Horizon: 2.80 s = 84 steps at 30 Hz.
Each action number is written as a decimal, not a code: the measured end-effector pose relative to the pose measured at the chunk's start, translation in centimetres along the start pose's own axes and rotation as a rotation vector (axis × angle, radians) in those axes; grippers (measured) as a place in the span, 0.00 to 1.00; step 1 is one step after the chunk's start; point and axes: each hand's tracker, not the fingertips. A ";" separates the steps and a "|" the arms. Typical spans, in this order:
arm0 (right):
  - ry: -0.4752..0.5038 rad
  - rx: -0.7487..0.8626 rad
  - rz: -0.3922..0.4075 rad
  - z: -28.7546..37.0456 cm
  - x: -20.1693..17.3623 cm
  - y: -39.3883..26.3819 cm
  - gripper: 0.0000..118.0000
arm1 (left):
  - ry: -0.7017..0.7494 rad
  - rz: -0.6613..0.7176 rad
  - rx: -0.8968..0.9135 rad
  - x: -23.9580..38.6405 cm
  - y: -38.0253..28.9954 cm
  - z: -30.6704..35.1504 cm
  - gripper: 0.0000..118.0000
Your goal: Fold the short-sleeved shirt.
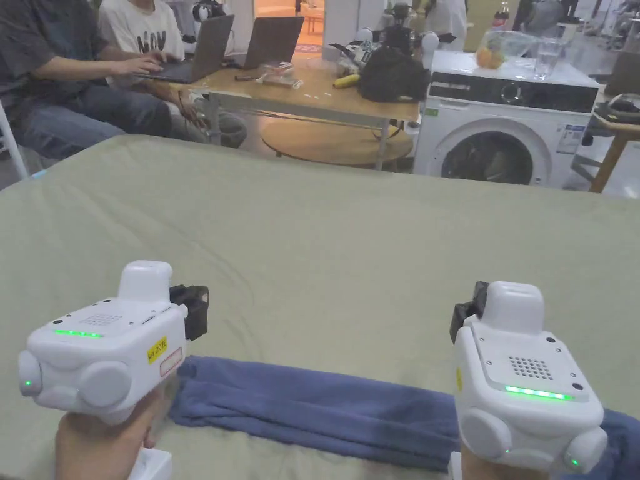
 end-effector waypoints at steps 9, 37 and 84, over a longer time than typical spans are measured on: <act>0.104 -0.052 0.032 -0.6 -3.9 -0.8 0.00 | -0.194 0.331 -0.428 -10.8 -2.0 -3.0 0.52; 0.036 -0.131 0.011 -1.6 1.2 -2.0 0.00 | -0.501 0.623 -0.429 -9.9 -5.4 -7.1 0.03; -0.011 -0.150 -0.018 0.2 6.8 -2.0 0.00 | -0.447 0.387 -0.744 12.9 -2.5 -8.7 0.27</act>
